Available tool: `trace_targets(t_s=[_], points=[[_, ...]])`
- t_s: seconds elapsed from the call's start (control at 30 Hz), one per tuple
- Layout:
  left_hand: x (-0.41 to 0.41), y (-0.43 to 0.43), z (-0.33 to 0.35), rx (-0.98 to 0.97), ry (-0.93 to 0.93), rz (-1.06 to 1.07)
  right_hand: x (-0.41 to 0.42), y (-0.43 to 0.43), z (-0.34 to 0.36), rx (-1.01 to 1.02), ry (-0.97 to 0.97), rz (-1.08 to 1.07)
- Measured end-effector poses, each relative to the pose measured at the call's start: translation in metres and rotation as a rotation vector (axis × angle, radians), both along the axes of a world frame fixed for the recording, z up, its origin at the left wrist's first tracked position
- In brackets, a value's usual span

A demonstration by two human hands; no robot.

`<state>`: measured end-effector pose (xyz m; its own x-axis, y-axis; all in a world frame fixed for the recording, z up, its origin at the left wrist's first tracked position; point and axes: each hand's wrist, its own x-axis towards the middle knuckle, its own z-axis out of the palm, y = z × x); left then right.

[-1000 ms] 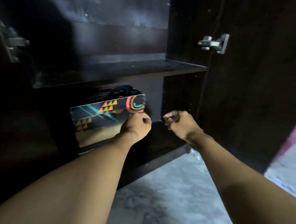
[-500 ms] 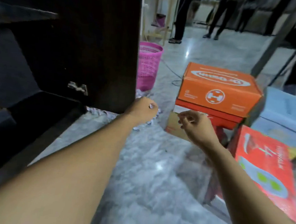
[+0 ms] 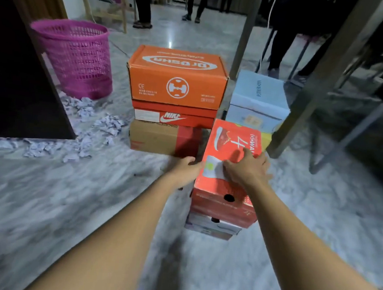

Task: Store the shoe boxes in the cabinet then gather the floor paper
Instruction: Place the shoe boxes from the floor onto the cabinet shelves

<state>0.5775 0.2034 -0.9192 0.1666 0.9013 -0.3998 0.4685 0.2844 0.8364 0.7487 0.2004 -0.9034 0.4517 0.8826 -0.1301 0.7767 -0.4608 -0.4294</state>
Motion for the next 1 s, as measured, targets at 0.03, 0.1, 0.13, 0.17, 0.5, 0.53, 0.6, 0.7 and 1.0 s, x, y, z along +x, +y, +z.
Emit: trace_targets(t_s=[0.03, 0.1, 0.13, 0.17, 0.5, 0.53, 0.6, 0.7, 1.0], points=[[0.005, -0.001, -0.008, -0.002, -0.028, -0.006, 0.007, -0.001, -0.002, -0.016, 0.044, -0.03], [0.01, -0.008, -0.021, -0.02, -0.106, 0.013, 0.016, -0.003, -0.007, -0.013, 0.132, -0.054], [0.011, -0.012, -0.025, -0.047, -0.159, 0.047, 0.019, -0.004, -0.011, 0.002, 0.156, -0.06], [0.01, -0.015, -0.03, -0.078, -0.211, 0.089, 0.02, -0.005, -0.013, 0.027, 0.169, -0.071], [-0.009, -0.031, -0.046, -0.332, -0.473, 0.129, 0.032, -0.021, -0.039, 0.099, 0.857, -0.113], [-0.01, -0.034, -0.046, -0.341, -0.478, 0.117, 0.029, -0.022, -0.04, 0.116, 0.841, -0.077], [-0.013, -0.043, -0.043, -0.27, -0.488, 0.147, 0.024, -0.024, -0.04, 0.139, 0.794, -0.013], [-0.026, -0.06, -0.044, -0.099, -0.54, 0.234, 0.009, -0.026, -0.034, 0.114, 0.792, 0.107], [-0.121, -0.104, -0.027, 0.27, -0.627, 0.495, -0.099, -0.008, -0.008, 0.052, 0.825, 0.515]])
